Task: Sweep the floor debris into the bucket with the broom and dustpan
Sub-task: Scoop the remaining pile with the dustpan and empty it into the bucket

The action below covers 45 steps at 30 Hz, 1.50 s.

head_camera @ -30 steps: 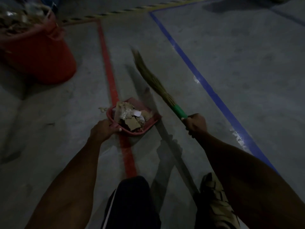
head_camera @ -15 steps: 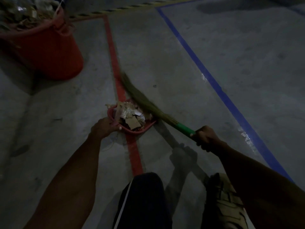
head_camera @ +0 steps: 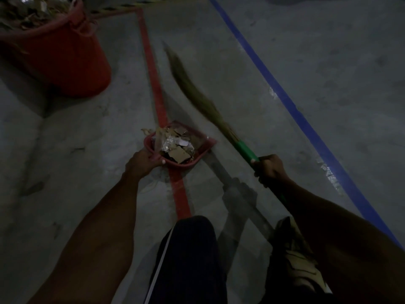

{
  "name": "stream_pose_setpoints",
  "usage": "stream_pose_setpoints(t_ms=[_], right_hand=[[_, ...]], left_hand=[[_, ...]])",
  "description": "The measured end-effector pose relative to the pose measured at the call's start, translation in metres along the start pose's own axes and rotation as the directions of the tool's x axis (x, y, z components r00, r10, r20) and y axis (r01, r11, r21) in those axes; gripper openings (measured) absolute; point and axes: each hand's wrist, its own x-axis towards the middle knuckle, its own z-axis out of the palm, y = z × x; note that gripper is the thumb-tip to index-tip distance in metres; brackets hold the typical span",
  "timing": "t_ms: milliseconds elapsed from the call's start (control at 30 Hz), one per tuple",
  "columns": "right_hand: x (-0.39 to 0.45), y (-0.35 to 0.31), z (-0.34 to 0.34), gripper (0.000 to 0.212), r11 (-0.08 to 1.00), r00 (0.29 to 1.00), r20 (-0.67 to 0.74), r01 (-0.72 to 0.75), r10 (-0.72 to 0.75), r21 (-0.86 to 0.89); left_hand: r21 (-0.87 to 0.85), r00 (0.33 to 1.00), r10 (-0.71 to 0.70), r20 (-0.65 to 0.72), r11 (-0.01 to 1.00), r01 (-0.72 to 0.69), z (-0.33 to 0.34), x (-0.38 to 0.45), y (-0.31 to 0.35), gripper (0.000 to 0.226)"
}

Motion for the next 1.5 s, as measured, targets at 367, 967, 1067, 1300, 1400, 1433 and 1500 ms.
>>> stream_pose_setpoints(t_ms=[367, 967, 1067, 1300, 1400, 1433, 1500], right_hand=[[0.006, -0.016, 0.014, 0.032, 0.995, 0.992, -0.085, -0.094, 0.093, -0.012], [-0.010, 0.005, 0.020, 0.029, 0.997, 0.978, 0.200, -0.052, 0.062, -0.053], [-0.013, -0.009, 0.032, 0.030, 1.000, 0.979, 0.205, 0.008, -0.002, -0.026], [-0.013, -0.045, 0.070, 0.024, 0.980, 0.978, 0.155, 0.156, -0.137, -0.120], [-0.011, -0.055, 0.088, 0.032, 0.935, 0.969, 0.147, 0.233, -0.199, -0.267], [-0.009, -0.057, 0.093, 0.035, 0.906, 0.963, 0.145, 0.265, -0.229, -0.329], [-0.006, -0.058, 0.103, 0.037, 0.832, 0.947, 0.151, 0.321, -0.283, -0.453]], left_hand=[[0.051, 0.998, -0.011, -0.061, 0.999, 0.014, 0.014, 0.003, 0.029, 0.043], [-0.015, 0.998, -0.003, -0.061, 1.000, 0.002, -0.001, -0.005, -0.014, 0.045], [-0.070, 0.994, -0.027, -0.104, 0.997, 0.019, -0.010, -0.025, -0.028, 0.040], [-0.170, 0.964, -0.160, -0.213, 0.978, 0.125, -0.024, -0.062, -0.073, 0.047], [-0.124, 0.957, -0.145, -0.253, 0.985, 0.117, -0.032, -0.080, -0.086, 0.038], [-0.109, 0.954, -0.140, -0.265, 0.987, 0.114, -0.034, -0.084, -0.092, 0.035], [-0.108, 0.952, -0.134, -0.277, 0.988, 0.108, -0.036, -0.090, -0.104, 0.034]])
